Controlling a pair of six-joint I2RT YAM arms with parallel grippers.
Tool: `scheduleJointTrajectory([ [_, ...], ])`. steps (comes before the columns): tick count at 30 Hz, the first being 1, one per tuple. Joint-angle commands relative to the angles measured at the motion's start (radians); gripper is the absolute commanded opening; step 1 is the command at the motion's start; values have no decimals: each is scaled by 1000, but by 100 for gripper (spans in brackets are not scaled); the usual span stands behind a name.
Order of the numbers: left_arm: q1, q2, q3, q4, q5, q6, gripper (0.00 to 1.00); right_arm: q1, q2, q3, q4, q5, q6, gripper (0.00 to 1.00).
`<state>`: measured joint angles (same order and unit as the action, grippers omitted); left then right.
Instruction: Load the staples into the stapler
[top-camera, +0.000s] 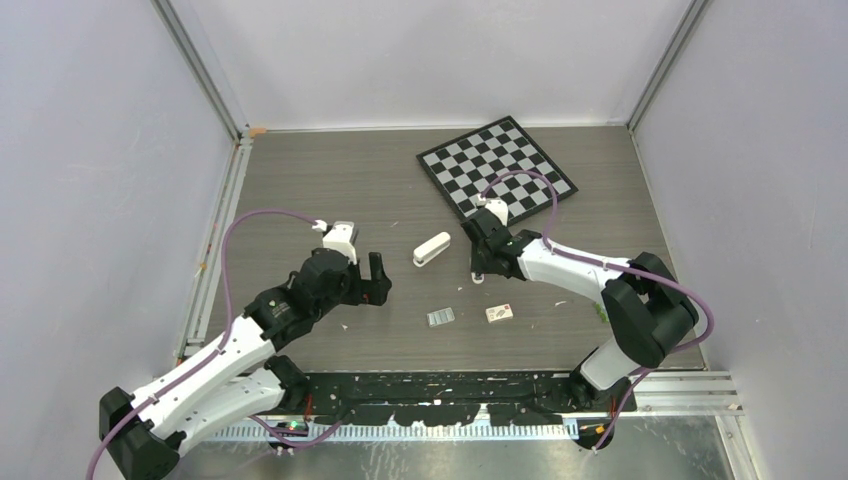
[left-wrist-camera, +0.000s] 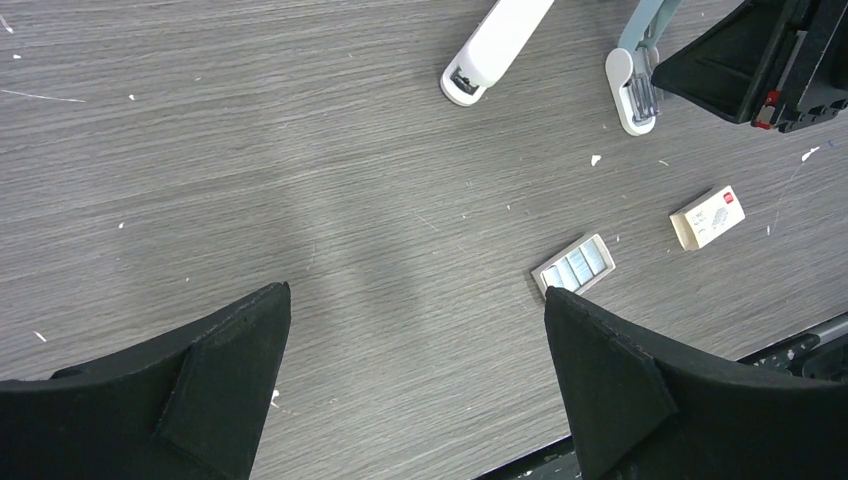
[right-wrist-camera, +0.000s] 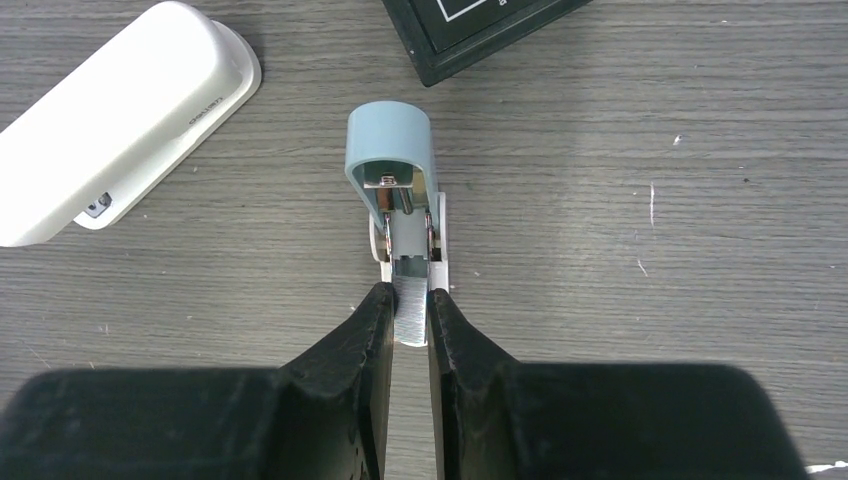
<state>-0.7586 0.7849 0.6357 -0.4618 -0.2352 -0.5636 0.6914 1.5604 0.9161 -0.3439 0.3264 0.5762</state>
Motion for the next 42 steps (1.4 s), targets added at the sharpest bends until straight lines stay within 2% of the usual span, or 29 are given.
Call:
scheduleJointTrajectory([
  [1, -4, -19, 22, 18, -13, 16, 100, -3, -3, -1, 46, 0, -15, 22],
  [42, -3, -25, 25, 41, 12, 2, 100, -11, -2, -17, 70, -11, -45, 22],
])
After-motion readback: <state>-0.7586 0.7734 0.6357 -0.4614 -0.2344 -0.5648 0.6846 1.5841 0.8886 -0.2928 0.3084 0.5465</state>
